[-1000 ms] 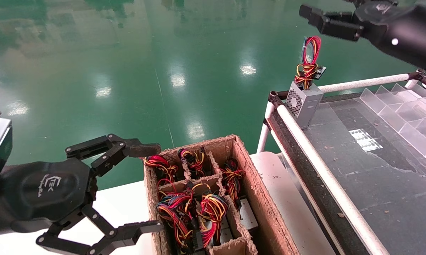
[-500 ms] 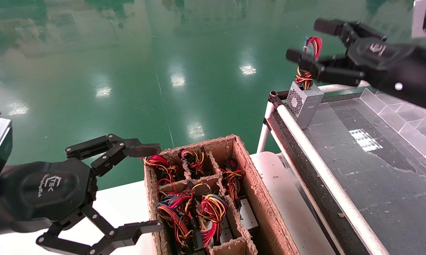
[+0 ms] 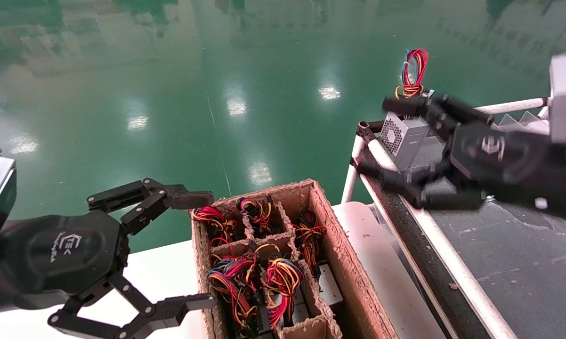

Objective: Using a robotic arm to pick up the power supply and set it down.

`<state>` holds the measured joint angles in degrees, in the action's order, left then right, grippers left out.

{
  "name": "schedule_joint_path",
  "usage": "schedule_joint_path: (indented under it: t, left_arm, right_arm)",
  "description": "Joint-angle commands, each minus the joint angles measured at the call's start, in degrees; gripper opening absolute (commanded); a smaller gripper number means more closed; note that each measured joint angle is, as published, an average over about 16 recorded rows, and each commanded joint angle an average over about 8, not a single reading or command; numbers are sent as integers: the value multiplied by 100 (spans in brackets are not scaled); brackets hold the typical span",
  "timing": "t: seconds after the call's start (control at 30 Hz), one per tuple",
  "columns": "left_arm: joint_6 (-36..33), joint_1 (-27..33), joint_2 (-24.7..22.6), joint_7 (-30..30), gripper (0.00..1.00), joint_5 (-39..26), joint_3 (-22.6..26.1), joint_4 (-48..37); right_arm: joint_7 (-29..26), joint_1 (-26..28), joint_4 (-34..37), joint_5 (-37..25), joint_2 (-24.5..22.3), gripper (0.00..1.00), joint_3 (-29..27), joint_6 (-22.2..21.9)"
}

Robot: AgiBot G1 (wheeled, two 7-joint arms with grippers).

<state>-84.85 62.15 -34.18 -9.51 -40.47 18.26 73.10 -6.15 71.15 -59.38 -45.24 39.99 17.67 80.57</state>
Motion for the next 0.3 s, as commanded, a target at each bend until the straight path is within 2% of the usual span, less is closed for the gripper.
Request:
schedule_joint_path:
  t: [0.03, 0.3]
  left_arm:
    - [0, 0, 0, 0, 100, 0, 0, 0]
    - [1, 0, 1, 1, 100, 1, 2, 0]
  right_arm:
    - [-78, -162, -240, 57, -84, 100, -28, 87]
    - [-328, -684, -1013, 241, -355, 100, -117, 365]
